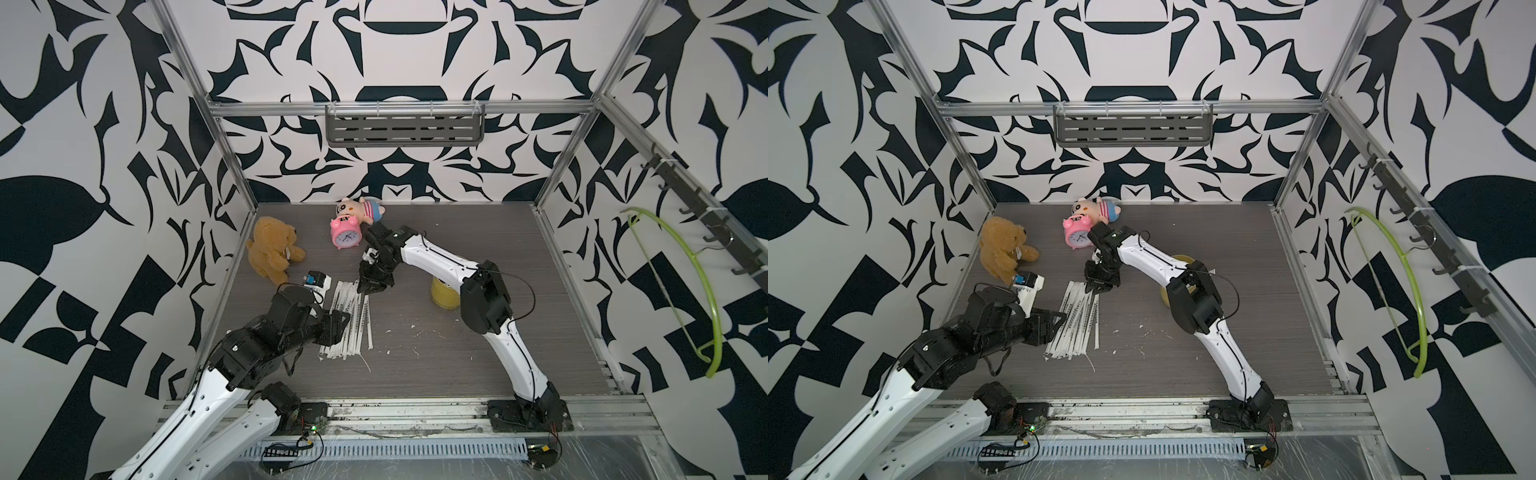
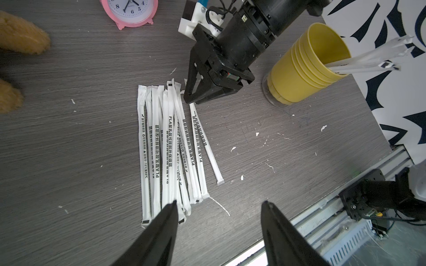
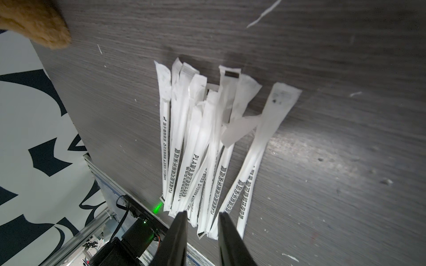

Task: Take the straws out of the storage container
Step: Place the straw at the center of the board, then pick up the straw from the container.

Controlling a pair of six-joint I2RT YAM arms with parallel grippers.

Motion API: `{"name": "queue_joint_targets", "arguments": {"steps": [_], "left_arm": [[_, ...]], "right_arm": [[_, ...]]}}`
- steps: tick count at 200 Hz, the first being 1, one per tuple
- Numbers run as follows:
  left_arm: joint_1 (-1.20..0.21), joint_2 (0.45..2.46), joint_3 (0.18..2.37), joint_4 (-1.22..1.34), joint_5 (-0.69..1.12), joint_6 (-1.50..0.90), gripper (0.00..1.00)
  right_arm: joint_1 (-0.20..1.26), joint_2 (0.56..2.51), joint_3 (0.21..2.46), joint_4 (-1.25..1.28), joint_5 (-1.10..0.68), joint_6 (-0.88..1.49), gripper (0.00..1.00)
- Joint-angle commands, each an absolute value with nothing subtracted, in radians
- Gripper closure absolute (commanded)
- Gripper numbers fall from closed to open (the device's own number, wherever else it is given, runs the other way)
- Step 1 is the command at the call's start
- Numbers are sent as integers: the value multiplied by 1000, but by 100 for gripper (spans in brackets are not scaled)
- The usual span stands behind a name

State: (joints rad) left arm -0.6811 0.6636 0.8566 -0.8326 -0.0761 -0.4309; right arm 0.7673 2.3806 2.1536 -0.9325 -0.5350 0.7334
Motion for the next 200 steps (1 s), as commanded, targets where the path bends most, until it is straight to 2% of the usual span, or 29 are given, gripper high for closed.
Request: {"name": "queue_joint_targets", "arguments": {"steps": [1, 64, 115, 166, 200], "left_arm": [[-682, 659, 836, -822, -83, -439, 36], [-681, 655, 827, -753, -52, -431, 39], [-683, 683, 803, -577, 82, -290, 41], [-691, 834, 824, -353, 223, -151, 45], [-759, 939, 795, -128, 245, 11, 44]], "right_arm": [[768, 2287, 2191, -951, -528, 719, 72], [767, 2155, 2240, -958, -490, 698, 73], [753, 1997, 2279, -1026, -340, 587, 76], [699, 1818, 2157, -1054, -228, 479, 79], [682, 1662, 2013, -993, -152, 387, 80]]}}
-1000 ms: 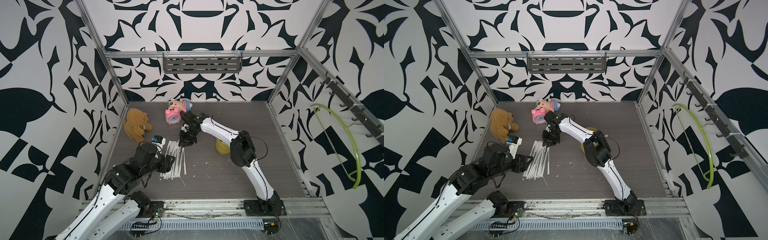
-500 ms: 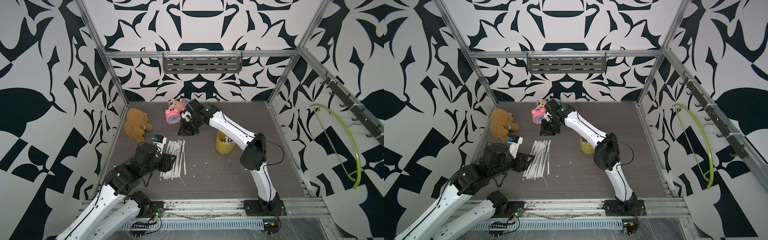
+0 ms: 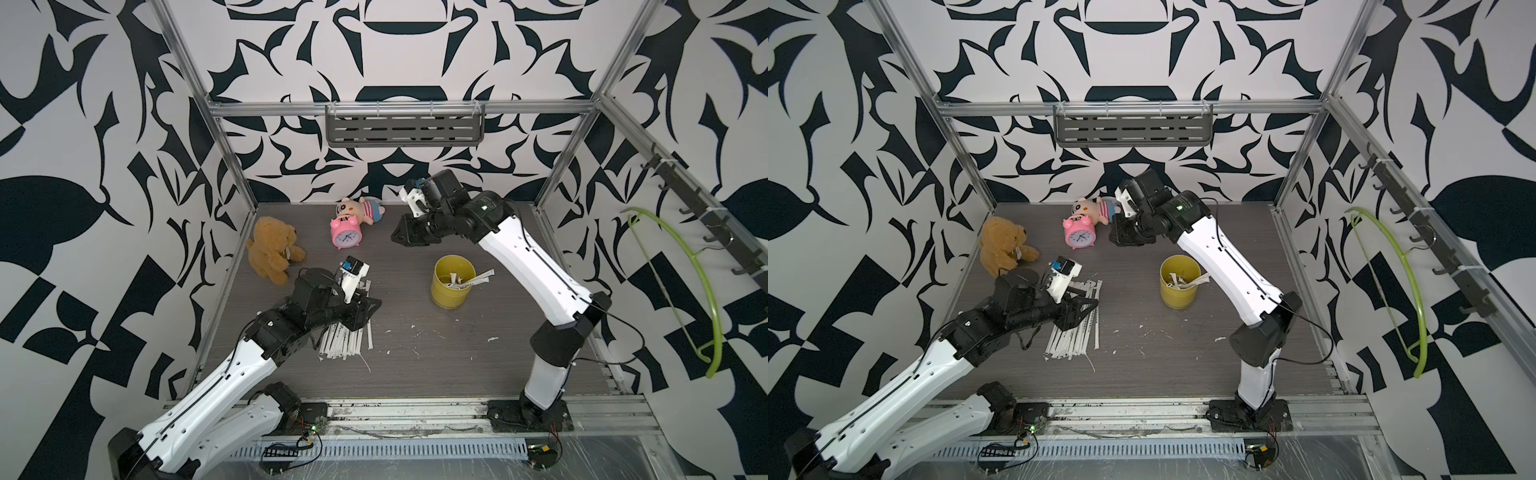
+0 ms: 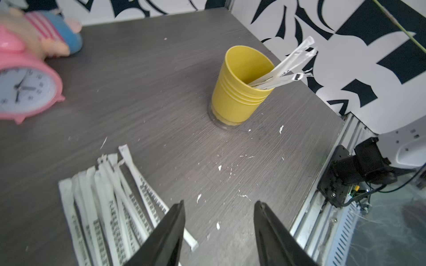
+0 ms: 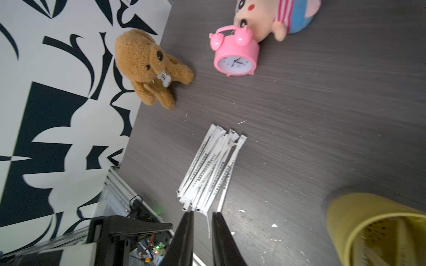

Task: Take the straws out of the storage container
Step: Pick up the straw from the container.

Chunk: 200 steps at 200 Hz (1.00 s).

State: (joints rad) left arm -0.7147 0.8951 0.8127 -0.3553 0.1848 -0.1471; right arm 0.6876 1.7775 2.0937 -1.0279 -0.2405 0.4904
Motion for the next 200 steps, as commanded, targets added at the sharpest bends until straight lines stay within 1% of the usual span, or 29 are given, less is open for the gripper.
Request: {"name": "queue_joint_targets", "arguments": {"steps": [1, 30, 64, 88, 119, 173, 183, 193, 200], "left_arm": [[-761, 942, 794, -121, 244, 13, 44], [-796, 1045, 792, 50, 267, 117, 40], [-806, 1214, 865, 115, 332, 227, 40], [-810, 1339, 922, 124, 367, 292, 42], [-813, 1453, 973, 168, 411, 340, 44], [-820, 1577, 1005, 267, 421, 373, 47], [-822, 1588, 1010, 282, 425, 375, 47], [-825, 1600, 1018, 288, 427, 377, 47], [-827, 1610, 1026, 288, 429, 378, 47]], "right_arm": [[681, 1658, 2007, -990, -149, 383, 80], [641, 1489, 1795, -876, -87, 256, 68], [565, 1289, 1552, -747, -116, 221, 62], [527, 1222, 1504, -801, -109, 205, 60], [526, 1147, 1468, -870, -52, 181, 60], [526, 1047, 1338, -916, -102, 226, 59], [526, 1038, 1319, -928, -107, 240, 57], [526, 1029, 1303, -942, -110, 254, 50], [525, 1025, 1290, -947, -116, 261, 47]]}}
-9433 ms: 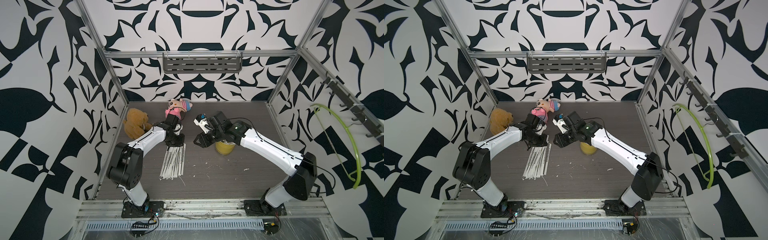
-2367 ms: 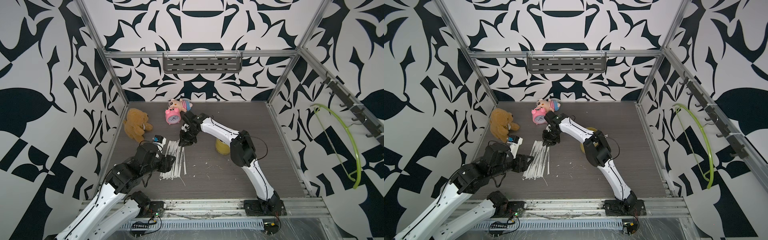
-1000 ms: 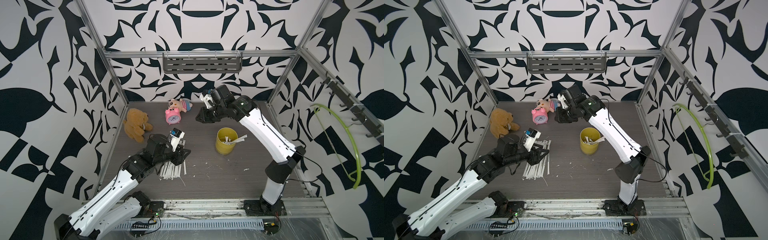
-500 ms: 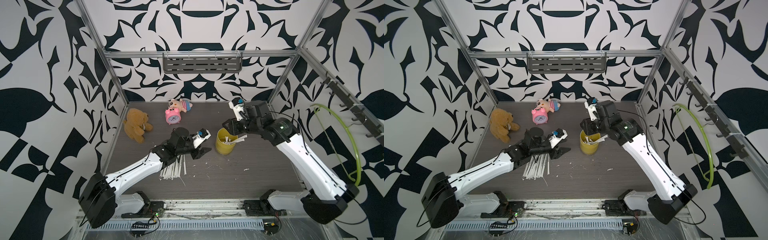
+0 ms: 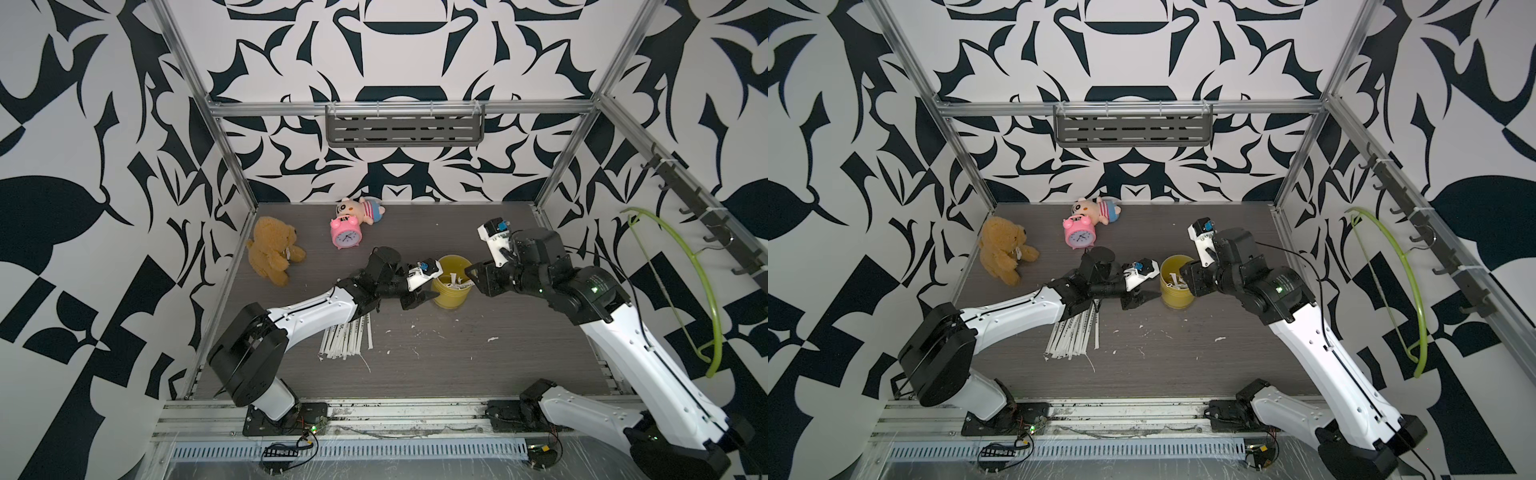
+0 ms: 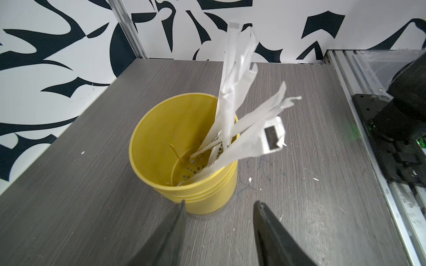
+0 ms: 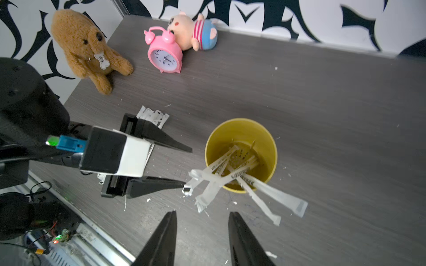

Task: Take the straws out of the storage container
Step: Pick up the straw from the container.

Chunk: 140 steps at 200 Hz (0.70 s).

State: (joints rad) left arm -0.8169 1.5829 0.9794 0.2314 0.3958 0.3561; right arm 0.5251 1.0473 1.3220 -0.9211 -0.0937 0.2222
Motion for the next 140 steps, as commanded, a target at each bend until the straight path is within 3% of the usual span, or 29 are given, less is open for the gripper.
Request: {"name": "queue_joint_targets", "arguments": {"steps": [1, 76, 140], "left_arm": [[-828, 1611, 1028, 288, 428, 378, 47], [-854, 1686, 1095, 279, 427, 396, 60], [-881, 1680, 1093, 249, 366, 462, 78]], "right_arm": [[526, 1024, 1289, -948, -116, 261, 47], [526, 985, 1224, -941, -110, 264, 45], [525, 974, 1188, -892, -144, 231, 46]]}}
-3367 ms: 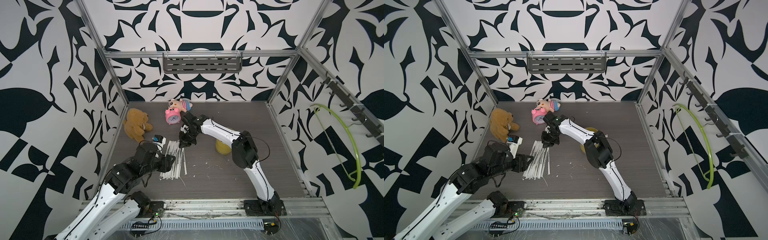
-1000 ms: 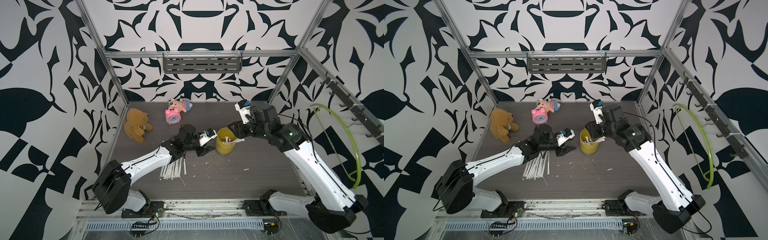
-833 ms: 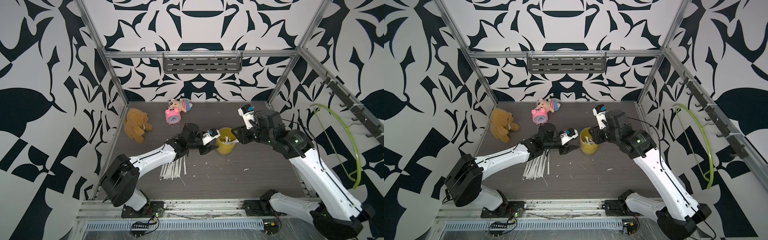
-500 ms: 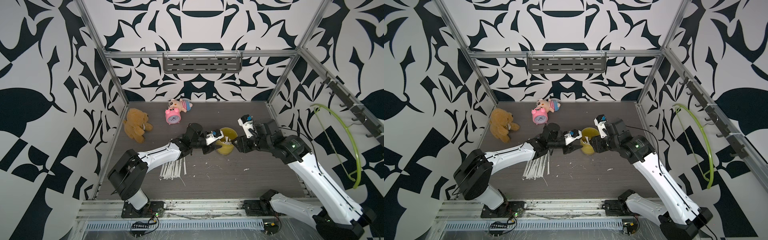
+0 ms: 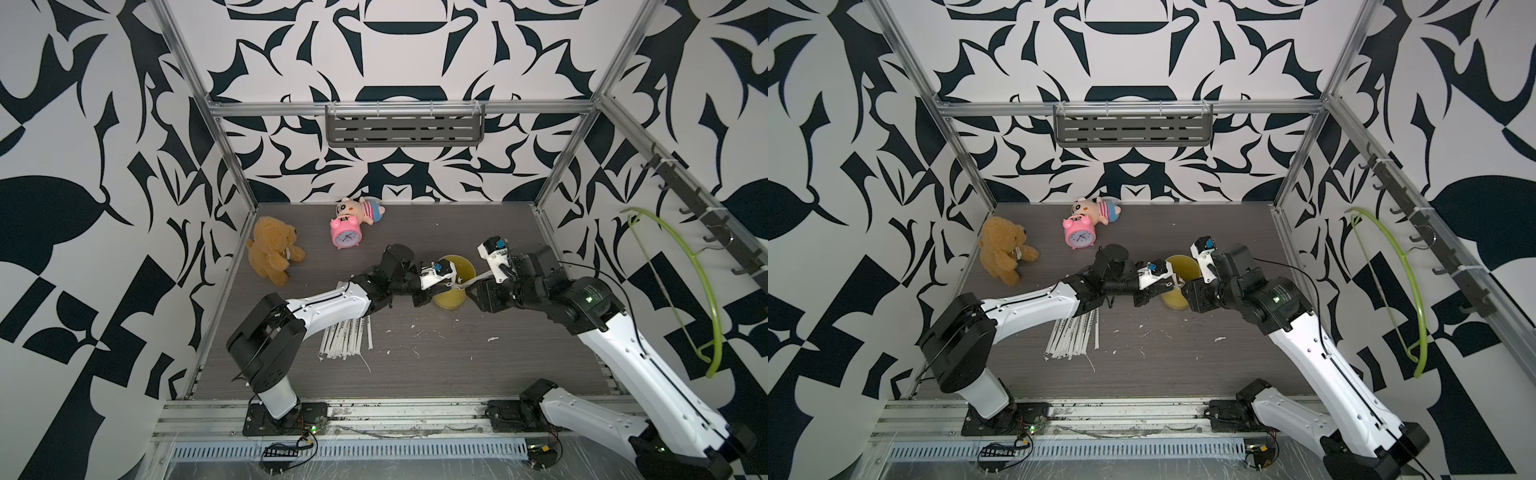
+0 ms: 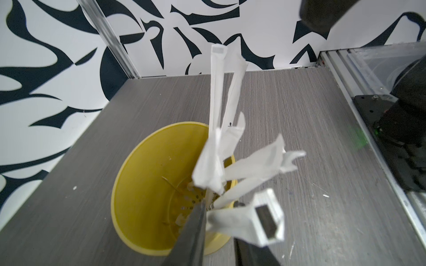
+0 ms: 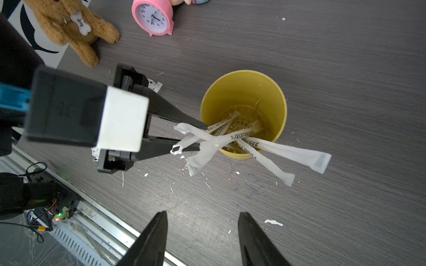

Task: Take the straws out of the storage container
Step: Pick up the straw from the container.

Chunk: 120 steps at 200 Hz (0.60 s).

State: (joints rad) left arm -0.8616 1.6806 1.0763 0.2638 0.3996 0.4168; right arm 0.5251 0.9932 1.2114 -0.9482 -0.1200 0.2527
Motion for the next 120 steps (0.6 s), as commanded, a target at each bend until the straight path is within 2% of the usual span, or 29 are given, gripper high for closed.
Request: {"name": "queue_joint_targets", "arguments": {"steps": [1, 29, 120], "left_arm": [[-883, 1680, 1093, 250, 362, 464, 78], [-900, 1674, 1089, 247, 313, 500, 83], [-902, 1594, 1075, 249, 296, 515, 86]], "right_arm": [[526, 974, 1186, -891, -143, 232, 46], [526, 984, 1160, -872, -152, 234, 47], [526, 971, 1202, -873, -121, 229, 49]]}}
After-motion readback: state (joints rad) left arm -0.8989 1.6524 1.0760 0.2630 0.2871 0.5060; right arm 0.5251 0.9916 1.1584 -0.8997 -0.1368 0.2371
